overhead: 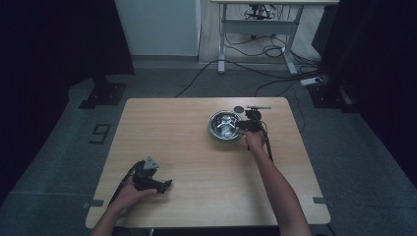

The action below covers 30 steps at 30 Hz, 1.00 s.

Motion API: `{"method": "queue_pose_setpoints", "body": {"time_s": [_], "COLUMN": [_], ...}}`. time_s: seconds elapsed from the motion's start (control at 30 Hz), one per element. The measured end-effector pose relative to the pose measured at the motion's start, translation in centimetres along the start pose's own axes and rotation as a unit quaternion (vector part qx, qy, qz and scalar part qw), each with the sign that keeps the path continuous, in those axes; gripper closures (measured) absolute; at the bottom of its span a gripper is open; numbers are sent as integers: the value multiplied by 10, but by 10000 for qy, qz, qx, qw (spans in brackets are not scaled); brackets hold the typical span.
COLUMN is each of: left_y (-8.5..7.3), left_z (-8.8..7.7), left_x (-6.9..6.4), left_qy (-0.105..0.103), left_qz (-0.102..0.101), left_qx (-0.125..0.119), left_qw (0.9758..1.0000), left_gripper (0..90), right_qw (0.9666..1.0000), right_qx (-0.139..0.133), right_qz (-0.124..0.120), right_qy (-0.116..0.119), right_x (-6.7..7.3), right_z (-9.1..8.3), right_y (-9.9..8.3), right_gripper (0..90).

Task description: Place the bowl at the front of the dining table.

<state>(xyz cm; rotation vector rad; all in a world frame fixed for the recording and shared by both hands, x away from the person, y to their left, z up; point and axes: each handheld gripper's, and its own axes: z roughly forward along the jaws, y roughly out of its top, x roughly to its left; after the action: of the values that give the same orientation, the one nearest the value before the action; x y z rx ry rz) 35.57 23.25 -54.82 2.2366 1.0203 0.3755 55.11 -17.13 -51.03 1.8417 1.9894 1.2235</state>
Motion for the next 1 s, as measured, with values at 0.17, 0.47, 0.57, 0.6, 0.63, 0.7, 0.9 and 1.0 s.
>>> {"method": "queue_pose_setpoints", "body": {"time_s": [0.17, 0.47, 0.57, 0.6, 0.63, 0.7, 0.9, 1.0], "left_y": [0, 0, 0, 0, 0, 0, 0, 0], "left_z": [0, 0, 0, 0, 0, 0, 0, 0], "left_x": [0, 0, 0, 0, 0, 0, 0, 0], "left_qy": [0, 1, 1, 0, 0, 0, 4, 0], "left_qz": [0, -1, -2, -1, -1, 0, -3, -1], "left_qx": [-1, 0, -1, -1, -1, 0, -5, -1], "left_qw": [10000, 10000, 10000, 10000, 10000, 10000, 10000, 10000], "left_gripper": [0, 0, 0, 0, 0, 0, 0, 0], "right_qw": [10000, 9998, 9998, 9998, 9998, 9997, 9998, 9997], "right_qx": [47, 47, 14, 13, 17, 44, -6, -40], "right_qz": [11, 88, 117, 117, 139, 102, 106, 166], "right_qy": [-70, -142, -161, -155, -160, -198, -173, -189], "right_x": [0, -4, -5, -6, -6, -4, -1, -3], "right_z": [4, 13, 16, 16, 17, 19, 22, 23], "right_y": [5, 6, 6, 7, 7, 10, 15, 15], "right_gripper": [867, 868, 867, 868, 868, 867, 868, 867]}}
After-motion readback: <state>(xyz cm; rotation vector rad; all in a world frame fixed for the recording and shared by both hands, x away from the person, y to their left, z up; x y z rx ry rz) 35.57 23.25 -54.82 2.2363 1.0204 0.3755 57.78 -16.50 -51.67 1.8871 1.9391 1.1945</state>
